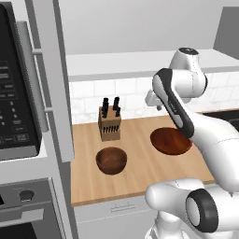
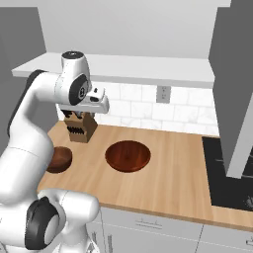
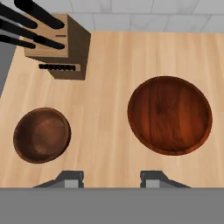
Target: Pick up the bowls on the counter and stack them on top of one another in the open cabinet. Place the smaller bowl on top of the larger bowl.
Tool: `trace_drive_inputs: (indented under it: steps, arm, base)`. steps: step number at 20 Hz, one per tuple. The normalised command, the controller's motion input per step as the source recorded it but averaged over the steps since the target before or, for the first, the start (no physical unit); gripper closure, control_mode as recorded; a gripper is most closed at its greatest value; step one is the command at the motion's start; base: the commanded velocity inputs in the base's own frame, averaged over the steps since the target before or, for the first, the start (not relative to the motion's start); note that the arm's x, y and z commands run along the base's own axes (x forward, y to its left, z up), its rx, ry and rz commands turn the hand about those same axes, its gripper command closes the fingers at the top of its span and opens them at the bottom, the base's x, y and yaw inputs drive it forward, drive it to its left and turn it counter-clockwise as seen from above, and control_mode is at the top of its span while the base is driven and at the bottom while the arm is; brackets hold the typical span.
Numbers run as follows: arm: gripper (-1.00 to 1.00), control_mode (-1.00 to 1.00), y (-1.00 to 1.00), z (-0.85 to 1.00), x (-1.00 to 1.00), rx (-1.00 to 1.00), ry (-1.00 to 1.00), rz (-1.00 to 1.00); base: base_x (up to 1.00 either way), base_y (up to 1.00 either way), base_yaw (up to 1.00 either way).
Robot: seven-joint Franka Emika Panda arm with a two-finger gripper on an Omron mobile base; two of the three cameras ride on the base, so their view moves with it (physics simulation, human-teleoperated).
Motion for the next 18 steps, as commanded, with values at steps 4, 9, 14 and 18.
trace_drive_inputs:
  steps: [4,9,14,18]
  arm:
    - [-1.00,-1.00,0.09,0.00,-0.41,-0.01,-0.03,0.00]
    - [-1.00,-1.00,0.99,-0.49,-0.44,-0.06,-0.01,0.10]
    - [-1.00,-1.00,1.00,-0.78,-0.01,0.02,0.03,0.17]
    - [-1.00,-1.00,0.93,-0.51,0.15,0.00,0.11,0.10]
  base:
    - [0.00,0.00,0.00]
    - [0.00,0.00,0.00]
    - [0.00,0.00,0.00]
    - [0.00,0.00,0.00]
